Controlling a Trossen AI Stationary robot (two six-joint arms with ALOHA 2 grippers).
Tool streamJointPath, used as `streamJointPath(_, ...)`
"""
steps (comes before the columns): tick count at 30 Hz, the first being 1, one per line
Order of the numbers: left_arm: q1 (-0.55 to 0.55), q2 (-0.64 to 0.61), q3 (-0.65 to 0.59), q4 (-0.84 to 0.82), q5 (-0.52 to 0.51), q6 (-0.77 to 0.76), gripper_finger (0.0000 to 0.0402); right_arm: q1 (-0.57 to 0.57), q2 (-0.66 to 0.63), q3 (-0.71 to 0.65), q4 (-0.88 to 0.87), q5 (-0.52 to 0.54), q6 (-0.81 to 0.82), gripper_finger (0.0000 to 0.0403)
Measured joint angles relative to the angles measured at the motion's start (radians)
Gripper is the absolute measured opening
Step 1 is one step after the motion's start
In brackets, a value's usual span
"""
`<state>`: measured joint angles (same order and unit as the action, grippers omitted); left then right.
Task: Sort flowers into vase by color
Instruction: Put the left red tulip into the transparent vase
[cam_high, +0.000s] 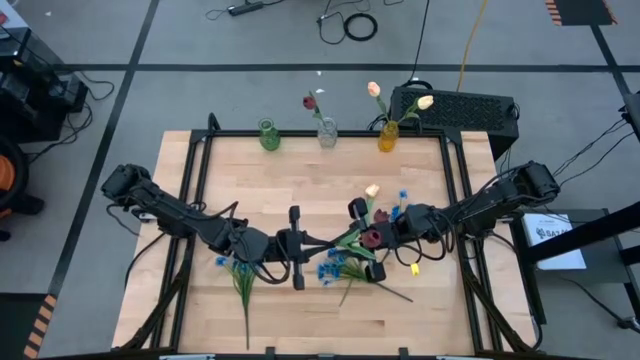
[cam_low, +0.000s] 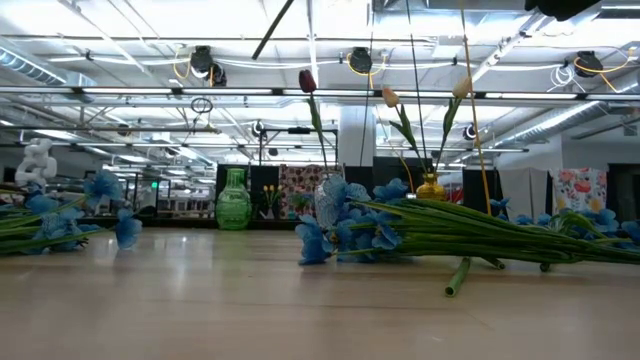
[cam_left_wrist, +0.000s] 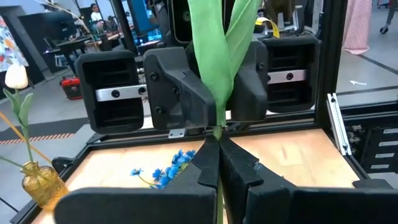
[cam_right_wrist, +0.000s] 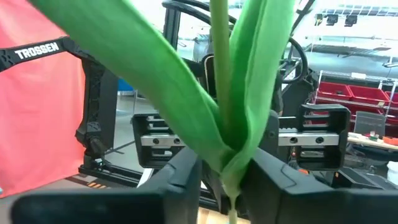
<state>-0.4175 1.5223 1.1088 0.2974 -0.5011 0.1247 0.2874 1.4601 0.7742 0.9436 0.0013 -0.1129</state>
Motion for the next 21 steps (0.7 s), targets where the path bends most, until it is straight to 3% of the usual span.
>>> streamJointPath(8, -0.01, 0.0, 0.0, 0.006, -0.001, 0.016, 0.0005, 0.0, 0.0, 0.0, 0.003, 0.006, -0.01, 0.0015)
streamJointPath(12, -0.017, 0.0, 0.0, -0.013, -0.002, 0.012, 0.0012, 0.0, 0.0, 0.0, -0.003, 0.006, -0.012, 0.0006)
streamJointPath(17, -0.042, -0.009, 0.001, -0.058, -0.042, 0.013, 0.0082, 0.0, -0.015, 0.0, -0.03, 0.045, -0.012, 0.0009)
streamJointPath(21, -0.064, -0.058, 0.001, -0.114, -0.181, 0.02, 0.0155, -0.007, -0.077, 0.0, -0.089, 0.078, -0.015, 0.001)
